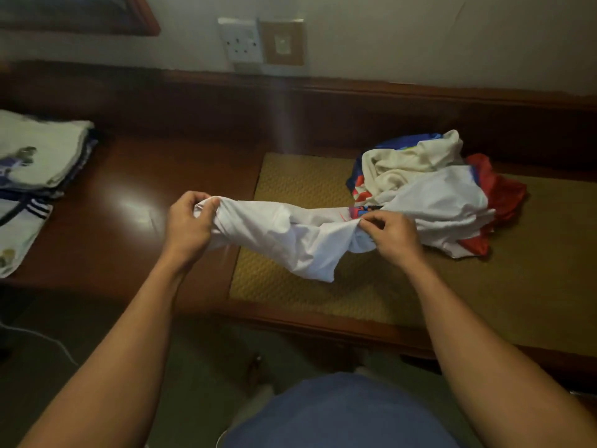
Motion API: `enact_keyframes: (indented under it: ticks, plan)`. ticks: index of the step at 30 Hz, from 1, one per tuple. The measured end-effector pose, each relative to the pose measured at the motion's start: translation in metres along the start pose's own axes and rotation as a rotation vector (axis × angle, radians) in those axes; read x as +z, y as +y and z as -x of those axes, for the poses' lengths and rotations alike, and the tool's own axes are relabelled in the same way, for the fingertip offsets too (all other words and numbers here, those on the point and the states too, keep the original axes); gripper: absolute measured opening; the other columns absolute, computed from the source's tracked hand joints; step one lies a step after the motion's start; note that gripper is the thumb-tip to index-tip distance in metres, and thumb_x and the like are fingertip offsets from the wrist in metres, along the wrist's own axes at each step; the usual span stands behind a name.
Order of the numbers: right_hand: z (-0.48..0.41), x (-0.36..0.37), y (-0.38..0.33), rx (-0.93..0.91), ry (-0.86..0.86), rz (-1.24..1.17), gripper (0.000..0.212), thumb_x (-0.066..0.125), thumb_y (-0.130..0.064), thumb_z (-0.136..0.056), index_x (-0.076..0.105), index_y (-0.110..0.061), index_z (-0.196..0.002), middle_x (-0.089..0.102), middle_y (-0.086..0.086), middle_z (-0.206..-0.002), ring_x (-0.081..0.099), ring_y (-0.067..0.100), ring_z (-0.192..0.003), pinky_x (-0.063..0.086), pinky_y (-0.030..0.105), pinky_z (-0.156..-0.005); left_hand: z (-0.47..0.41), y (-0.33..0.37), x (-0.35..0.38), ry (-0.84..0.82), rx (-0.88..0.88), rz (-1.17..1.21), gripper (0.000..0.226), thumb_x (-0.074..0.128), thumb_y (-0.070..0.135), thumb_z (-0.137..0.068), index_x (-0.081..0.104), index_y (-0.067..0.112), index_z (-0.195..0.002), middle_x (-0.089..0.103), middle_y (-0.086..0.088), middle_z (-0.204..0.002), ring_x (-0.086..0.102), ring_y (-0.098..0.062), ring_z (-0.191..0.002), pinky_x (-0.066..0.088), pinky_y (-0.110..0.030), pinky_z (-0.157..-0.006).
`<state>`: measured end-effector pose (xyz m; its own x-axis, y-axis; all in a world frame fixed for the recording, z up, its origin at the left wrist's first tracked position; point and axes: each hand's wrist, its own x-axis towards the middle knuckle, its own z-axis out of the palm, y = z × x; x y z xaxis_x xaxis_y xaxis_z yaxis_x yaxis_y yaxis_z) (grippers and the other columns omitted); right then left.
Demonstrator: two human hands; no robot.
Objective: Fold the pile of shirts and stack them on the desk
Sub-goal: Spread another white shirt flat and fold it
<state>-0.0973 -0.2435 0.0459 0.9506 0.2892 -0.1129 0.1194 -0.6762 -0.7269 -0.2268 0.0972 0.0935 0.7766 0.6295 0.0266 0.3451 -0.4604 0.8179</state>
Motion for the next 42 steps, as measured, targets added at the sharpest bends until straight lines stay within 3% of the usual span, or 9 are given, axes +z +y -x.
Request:
enact_keyframes:
  ticks: [4,7,10,14,17,23,29,37,42]
  plan:
    - [0.016,0.047,-0.052,-0.028,0.028,0.022,0.012,0.07,-0.022,-0.094,0.079,-0.016,-0.1,0.075,-0.001,-0.093,0.066,0.016,-0.087,0.054,0.033,-0.08,-0.011,-0.054,-0.076,0.028,-0.032,-0.031,0.019,0.066,0.031,-0.097,0.07,0.013,-0.102,0.07,-0.002,-0.094,0.063,-0.015,-0.085,0.05,-0.029,-0.075]
    - [0.032,0.079,-0.085,-0.036,0.092,0.021,0.013,0.069,-0.022,-0.094,0.08,-0.018,-0.1,0.075,-0.003,-0.093,0.066,0.015,-0.086,0.055,0.034,-0.08,-0.014,-0.087,-0.13,0.1,-0.059,-0.024,0.019,0.067,0.027,-0.097,0.069,0.008,-0.098,0.069,-0.006,-0.091,0.062,-0.017,-0.082,0.046,-0.018,-0.066]
    - [0.046,0.109,-0.111,0.014,0.215,0.023,0.016,0.067,-0.025,-0.095,0.08,-0.018,-0.101,0.076,-0.001,-0.095,0.066,0.017,-0.088,0.055,0.038,-0.082,-0.017,-0.112,-0.175,0.171,-0.103,-0.072,0.017,0.069,0.029,-0.095,0.068,0.013,-0.09,0.068,-0.01,-0.085,0.06,-0.02,-0.078,0.042,-0.028,-0.066]
    - [0.062,0.15,-0.145,0.072,0.276,0.015,0.018,0.066,-0.029,-0.094,0.077,-0.017,-0.102,0.074,0.003,-0.097,0.065,0.023,-0.093,0.054,0.039,-0.082,-0.017,-0.119,-0.2,0.038,-0.116,-0.104,0.02,0.069,0.029,-0.095,0.072,0.009,-0.093,0.067,-0.006,-0.08,0.059,-0.015,-0.072,0.042,-0.026,-0.063]
    - [0.074,0.182,-0.179,-0.001,0.094,-0.062,0.018,0.071,-0.026,-0.092,0.076,-0.018,-0.108,0.073,-0.002,-0.096,0.065,0.015,-0.088,0.055,0.036,-0.082,-0.013,-0.105,-0.194,-0.106,-0.082,-0.06,0.016,0.07,0.027,-0.095,0.071,0.013,-0.089,0.066,0.004,-0.073,0.056,0.0,-0.065,0.041,-0.008,-0.056]
    - [0.098,0.252,-0.224,-0.26,-0.202,0.183,0.059,0.076,-0.055,-0.081,0.058,-0.029,-0.131,0.061,-0.002,-0.119,0.051,0.019,-0.109,0.043,0.042,-0.09,-0.007,-0.077,-0.182,-0.237,-0.089,0.21,0.022,0.074,0.029,-0.091,0.076,0.007,-0.087,0.073,-0.004,-0.077,0.063,-0.005,-0.064,0.052,-0.021,-0.059]
    - [0.089,0.271,-0.22,-0.224,-0.016,0.308,0.018,0.069,-0.03,-0.088,0.067,-0.021,-0.104,0.065,0.001,-0.1,0.056,0.028,-0.097,0.038,0.042,-0.08,-0.024,-0.08,-0.208,-0.259,-0.062,0.183,0.017,0.079,0.031,-0.085,0.075,0.015,-0.085,0.074,0.0,-0.079,0.063,-0.005,-0.069,0.05,-0.02,-0.062]
    - [0.036,0.212,-0.186,-0.176,0.049,0.264,0.016,0.066,-0.023,-0.093,0.076,-0.021,-0.105,0.077,0.001,-0.097,0.069,0.026,-0.088,0.052,0.048,-0.083,-0.06,-0.109,-0.241,-0.363,0.071,-0.276,0.008,0.085,0.025,-0.08,0.077,0.023,-0.081,0.071,0.014,-0.072,0.061,0.008,-0.069,0.04,-0.005,-0.059]
    - [-0.011,0.186,-0.208,-0.195,-0.119,0.121,0.01,0.068,-0.023,-0.096,0.077,-0.023,-0.099,0.073,-0.008,-0.088,0.065,0.009,-0.083,0.054,0.03,-0.077,-0.101,-0.117,-0.259,-0.246,0.148,-0.406,0.01,0.081,0.027,-0.084,0.073,0.033,-0.085,0.07,0.011,-0.085,0.063,-0.003,-0.08,0.045,-0.016,-0.074]
